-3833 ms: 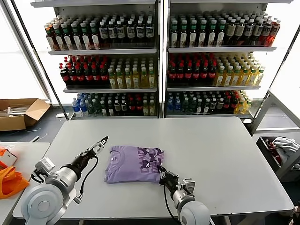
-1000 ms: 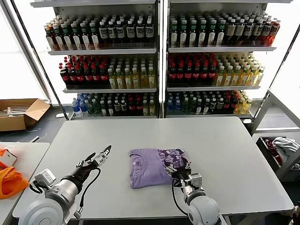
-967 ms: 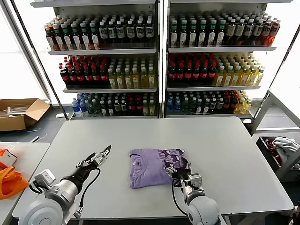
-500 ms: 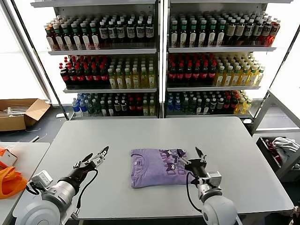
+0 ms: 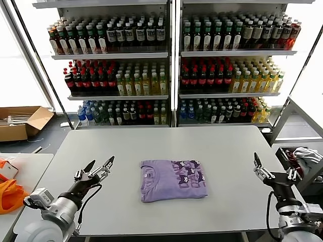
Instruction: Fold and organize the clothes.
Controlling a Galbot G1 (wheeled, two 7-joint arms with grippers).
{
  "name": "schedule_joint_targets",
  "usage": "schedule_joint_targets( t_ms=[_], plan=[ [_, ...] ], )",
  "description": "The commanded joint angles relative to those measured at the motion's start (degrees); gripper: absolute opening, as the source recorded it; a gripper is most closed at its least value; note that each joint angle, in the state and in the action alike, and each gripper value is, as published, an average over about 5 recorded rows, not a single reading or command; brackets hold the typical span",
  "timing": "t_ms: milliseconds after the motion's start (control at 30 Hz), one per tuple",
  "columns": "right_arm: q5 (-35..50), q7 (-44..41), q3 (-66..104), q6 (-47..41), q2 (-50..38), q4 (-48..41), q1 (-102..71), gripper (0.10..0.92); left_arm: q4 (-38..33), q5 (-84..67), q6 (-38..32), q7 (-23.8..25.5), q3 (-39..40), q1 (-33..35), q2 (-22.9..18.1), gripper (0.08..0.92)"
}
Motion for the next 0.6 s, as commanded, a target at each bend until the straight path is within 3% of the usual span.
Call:
schedule_joint_targets(
  t_ms=[33,300,500,600],
  plan=[
    [2.4,-5.1,12.0,4.8,3.4,2.5,-8.3,0.823,0.9,13.1,-5.8,12.1,-3.1,2.0,-0.9,0.822],
    [-1.7,-6.8,7.0,5.4,7.0,2.4,-11.6,0.823,2.3,19.1,-16.3,16.4,-6.7,4.7,0.0,0.822],
    [-2.8,-6.3,5.8,6.9,3.7,1.6,-13.3,0.823,2.5,17.4,-19.0,17.0,-9.6,8.0,5.3,0.823],
    [-3.0,-6.0,5.7,7.1,3.1,1.6,-13.5,0.823,2.7,17.3,-19.2,17.1,-10.0,8.0,6.0,0.823]
  ],
)
